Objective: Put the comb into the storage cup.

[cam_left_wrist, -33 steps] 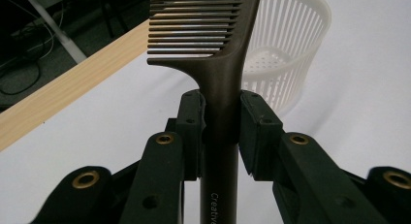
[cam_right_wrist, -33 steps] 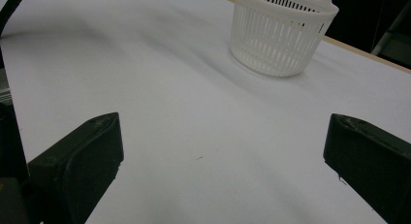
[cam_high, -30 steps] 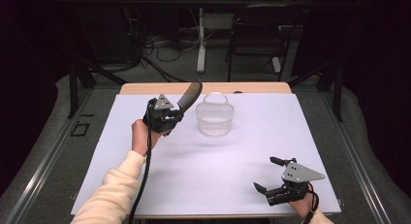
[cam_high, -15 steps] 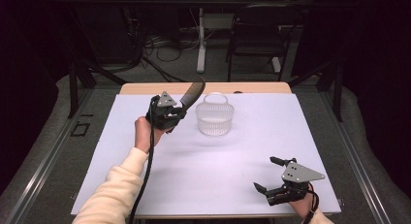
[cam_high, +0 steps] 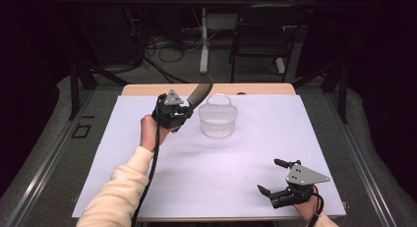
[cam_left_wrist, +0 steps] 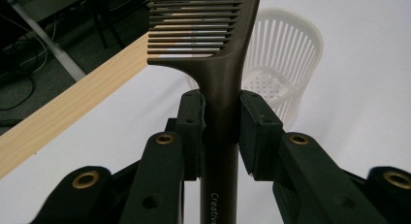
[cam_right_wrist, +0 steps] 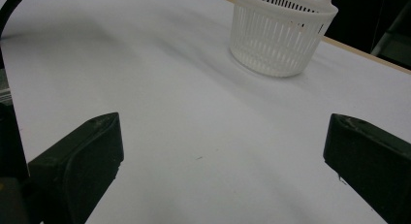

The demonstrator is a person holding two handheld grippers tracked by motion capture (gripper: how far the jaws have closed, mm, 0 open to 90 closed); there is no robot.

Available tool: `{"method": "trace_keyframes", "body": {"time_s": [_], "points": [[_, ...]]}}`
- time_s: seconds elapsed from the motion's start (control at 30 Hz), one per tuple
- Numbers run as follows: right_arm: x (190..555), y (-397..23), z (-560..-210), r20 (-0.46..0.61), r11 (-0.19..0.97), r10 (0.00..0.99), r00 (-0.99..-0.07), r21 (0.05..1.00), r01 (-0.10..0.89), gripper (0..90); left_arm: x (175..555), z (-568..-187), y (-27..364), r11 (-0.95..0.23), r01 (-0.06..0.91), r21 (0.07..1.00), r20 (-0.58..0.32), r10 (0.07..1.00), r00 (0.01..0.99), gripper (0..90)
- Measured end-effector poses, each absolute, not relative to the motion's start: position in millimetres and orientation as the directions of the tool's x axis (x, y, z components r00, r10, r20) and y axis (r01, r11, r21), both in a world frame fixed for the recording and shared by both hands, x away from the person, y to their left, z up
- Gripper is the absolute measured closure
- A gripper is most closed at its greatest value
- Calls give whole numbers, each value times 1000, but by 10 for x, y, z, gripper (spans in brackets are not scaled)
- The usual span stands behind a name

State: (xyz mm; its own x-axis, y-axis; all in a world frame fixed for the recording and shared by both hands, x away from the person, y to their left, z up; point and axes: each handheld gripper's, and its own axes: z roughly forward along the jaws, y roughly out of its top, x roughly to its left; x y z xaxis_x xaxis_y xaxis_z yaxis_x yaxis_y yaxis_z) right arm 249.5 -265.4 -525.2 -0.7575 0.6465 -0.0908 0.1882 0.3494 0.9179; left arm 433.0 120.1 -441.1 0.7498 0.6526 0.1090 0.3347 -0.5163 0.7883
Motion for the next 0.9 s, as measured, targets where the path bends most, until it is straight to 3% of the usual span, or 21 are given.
{"method": "trace_keyframes", "body": {"time_s": [0.9], "points": [[2498, -2654, -5255, -91, 350, 643, -760, 918, 186, 4, 4414, -4333, 1091, -512, 313, 800, 111, 639, 761, 720]]}}
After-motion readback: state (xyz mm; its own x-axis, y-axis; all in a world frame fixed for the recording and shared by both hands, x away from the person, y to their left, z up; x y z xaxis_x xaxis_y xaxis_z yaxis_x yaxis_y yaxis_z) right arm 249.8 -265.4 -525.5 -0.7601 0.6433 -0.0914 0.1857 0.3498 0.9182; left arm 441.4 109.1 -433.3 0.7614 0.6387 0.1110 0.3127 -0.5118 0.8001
